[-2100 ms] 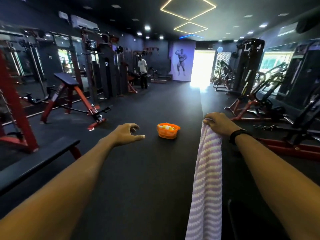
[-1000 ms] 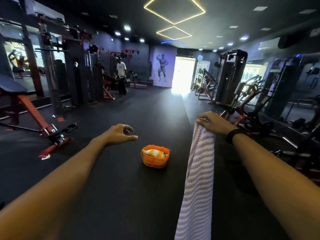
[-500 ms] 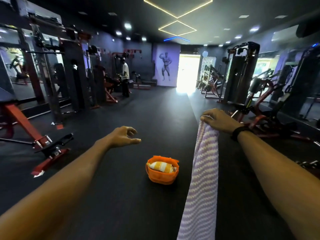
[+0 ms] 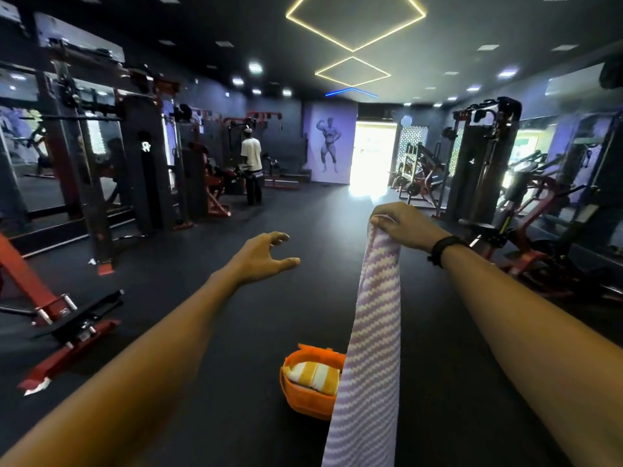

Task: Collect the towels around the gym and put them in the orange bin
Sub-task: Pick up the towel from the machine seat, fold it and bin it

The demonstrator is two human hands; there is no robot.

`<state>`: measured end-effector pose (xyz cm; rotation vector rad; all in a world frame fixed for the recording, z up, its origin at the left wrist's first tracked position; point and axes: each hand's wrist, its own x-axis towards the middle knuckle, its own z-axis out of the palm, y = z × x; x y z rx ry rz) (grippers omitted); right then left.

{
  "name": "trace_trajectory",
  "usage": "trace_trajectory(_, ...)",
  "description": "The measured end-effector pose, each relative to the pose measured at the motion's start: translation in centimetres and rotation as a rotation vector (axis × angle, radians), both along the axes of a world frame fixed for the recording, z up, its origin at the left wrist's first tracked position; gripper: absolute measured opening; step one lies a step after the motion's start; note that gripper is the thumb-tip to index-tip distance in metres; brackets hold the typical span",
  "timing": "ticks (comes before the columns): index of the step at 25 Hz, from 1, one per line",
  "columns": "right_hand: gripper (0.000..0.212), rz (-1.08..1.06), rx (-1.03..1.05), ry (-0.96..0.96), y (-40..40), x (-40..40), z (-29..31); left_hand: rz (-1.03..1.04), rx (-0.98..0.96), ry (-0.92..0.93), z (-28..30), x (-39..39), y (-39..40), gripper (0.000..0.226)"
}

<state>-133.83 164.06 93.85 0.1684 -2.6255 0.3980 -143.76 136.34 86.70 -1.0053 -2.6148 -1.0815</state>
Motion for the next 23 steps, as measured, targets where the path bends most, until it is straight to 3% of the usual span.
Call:
trace_trajectory(7,0.021,0.006,0.035,-0.081,2.7,-15.0,-1.3,-0.116,0.002,0.001,-1.0,-16.7,7.0,0.069)
trace_trajectory(12,0.019,0.041,-0.052,-0.077,4.2,-25.4,-1.4,-0.384,0.083,-0.157,0.2,-26.6,14.3,0.063)
trace_trajectory(17,0.014,-0.005,-0.174,0.056,8.8,-32.3,-2.5,-0.611,0.096,-0.386,-1.2,-32.8,20.7,0.033)
trace_trajectory(20,0.017,-0.055,-0.23,0.189,13.0,-34.9,-3.2,-0.588,-0.061,-0.345,-3.4,-37.1,22.2,0.01)
trace_trajectory(22,0.019,-0.145,-0.273,0.278,16.3,-36.4,-3.7,-0.546,-0.222,-0.279,-4.7,-39.7,23.3,0.019)
trace_trajectory(23,0.02,-0.186,-0.313,0.301,18.0,-37.4,-3.9,-0.526,-0.213,-0.256,-5.0,-40.7,24.1,0.028)
